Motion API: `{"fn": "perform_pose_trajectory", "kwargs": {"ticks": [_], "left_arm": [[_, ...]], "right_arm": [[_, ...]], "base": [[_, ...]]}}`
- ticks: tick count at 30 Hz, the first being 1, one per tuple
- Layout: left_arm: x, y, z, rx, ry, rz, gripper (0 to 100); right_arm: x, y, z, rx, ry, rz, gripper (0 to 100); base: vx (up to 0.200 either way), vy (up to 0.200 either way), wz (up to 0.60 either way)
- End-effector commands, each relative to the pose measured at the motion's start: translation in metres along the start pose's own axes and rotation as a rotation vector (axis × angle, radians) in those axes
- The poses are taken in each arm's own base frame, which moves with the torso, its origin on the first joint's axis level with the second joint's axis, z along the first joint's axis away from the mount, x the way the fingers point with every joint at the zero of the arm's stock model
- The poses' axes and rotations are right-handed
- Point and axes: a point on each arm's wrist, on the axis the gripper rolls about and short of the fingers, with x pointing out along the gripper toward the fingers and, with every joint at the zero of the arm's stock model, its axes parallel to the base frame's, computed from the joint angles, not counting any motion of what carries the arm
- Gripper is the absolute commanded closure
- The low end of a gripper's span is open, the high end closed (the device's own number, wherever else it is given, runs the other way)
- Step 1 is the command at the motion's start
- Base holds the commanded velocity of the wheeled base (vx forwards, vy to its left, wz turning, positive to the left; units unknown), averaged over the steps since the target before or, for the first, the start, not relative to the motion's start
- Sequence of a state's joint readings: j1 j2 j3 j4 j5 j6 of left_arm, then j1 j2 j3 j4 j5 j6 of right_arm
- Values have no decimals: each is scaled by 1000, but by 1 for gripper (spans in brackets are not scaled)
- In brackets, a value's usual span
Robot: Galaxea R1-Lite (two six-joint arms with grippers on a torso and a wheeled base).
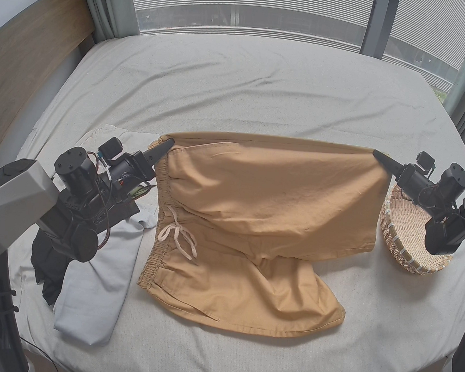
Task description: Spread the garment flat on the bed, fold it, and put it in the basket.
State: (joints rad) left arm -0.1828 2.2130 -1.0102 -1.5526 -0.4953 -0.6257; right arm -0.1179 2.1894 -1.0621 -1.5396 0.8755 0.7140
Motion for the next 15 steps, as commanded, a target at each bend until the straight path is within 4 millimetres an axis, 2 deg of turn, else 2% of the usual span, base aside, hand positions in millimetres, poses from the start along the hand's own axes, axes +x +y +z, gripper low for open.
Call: {"fn": "perform_pose_trajectory", "kwargs": {"ticks": [1, 3, 4, 6, 7, 15], "left_arm": [[3, 7, -7, -20, 10, 0, 100], [4, 7, -7, -21, 6, -1, 100], [4, 7, -7, -21, 6, -1, 0], [8, 9, -5, -19, -3, -12, 0], [10, 10, -5, -20, -6, -14, 0], [10, 15, -7, -74, 7, 21, 0]], "right_arm": [[5, -13, -6, 10, 0, 0, 100], [6, -13, -5, 10, -3, 5, 100], [6, -13, -5, 10, -3, 5, 100], [11, -14, -4, 15, -8, 19, 100], [12, -15, -2, 16, -13, 20, 0], [12, -20, -3, 19, -35, -4, 0]], "base": [[0, 0, 0], [0, 0, 0], [0, 0, 0], [0, 0, 0], [0, 0, 0], [0, 0, 0]]}}
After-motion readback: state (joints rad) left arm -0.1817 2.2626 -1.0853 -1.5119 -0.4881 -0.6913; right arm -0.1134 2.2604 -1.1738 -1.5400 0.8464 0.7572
